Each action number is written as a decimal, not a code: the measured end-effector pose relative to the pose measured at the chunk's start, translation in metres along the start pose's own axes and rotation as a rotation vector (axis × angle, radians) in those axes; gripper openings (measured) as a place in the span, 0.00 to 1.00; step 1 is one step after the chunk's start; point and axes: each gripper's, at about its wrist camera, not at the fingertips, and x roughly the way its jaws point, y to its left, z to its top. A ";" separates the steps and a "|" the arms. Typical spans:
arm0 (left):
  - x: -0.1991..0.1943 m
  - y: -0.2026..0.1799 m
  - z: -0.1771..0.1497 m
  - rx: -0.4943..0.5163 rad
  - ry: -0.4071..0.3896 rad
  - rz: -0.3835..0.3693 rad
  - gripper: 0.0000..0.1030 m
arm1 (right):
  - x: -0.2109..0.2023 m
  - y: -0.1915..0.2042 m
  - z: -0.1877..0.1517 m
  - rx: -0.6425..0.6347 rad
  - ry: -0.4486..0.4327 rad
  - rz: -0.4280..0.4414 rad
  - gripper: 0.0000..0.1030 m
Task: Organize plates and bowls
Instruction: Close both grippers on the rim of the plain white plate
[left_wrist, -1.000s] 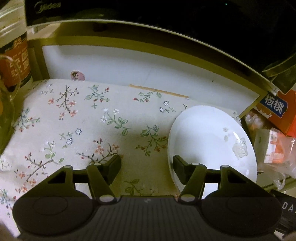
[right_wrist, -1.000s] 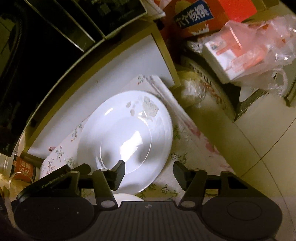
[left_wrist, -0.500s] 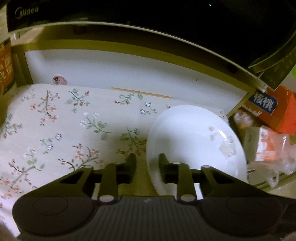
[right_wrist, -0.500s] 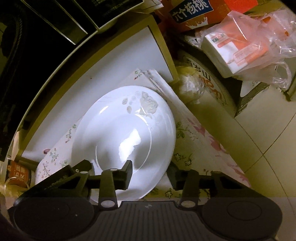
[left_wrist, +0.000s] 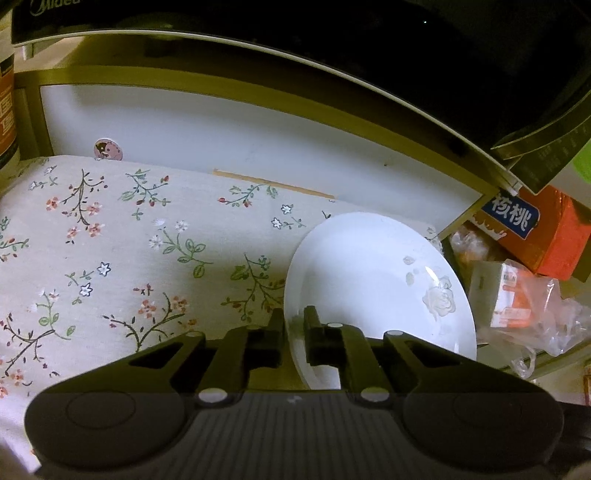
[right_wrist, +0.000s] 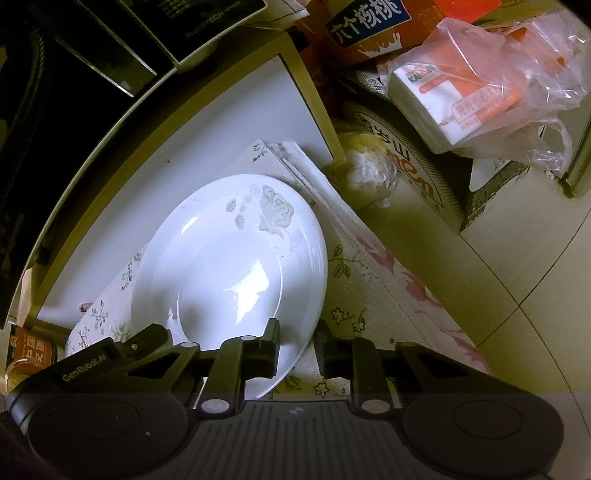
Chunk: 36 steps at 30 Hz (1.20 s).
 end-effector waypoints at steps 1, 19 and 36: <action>0.000 -0.001 0.000 0.003 -0.002 0.004 0.09 | 0.000 0.000 0.000 -0.002 -0.001 -0.001 0.18; -0.014 -0.002 0.002 0.008 -0.045 -0.001 0.07 | -0.013 -0.006 0.003 0.024 -0.036 0.061 0.11; -0.022 -0.018 0.008 0.080 -0.149 -0.015 0.07 | -0.022 -0.003 0.001 -0.014 -0.202 0.078 0.11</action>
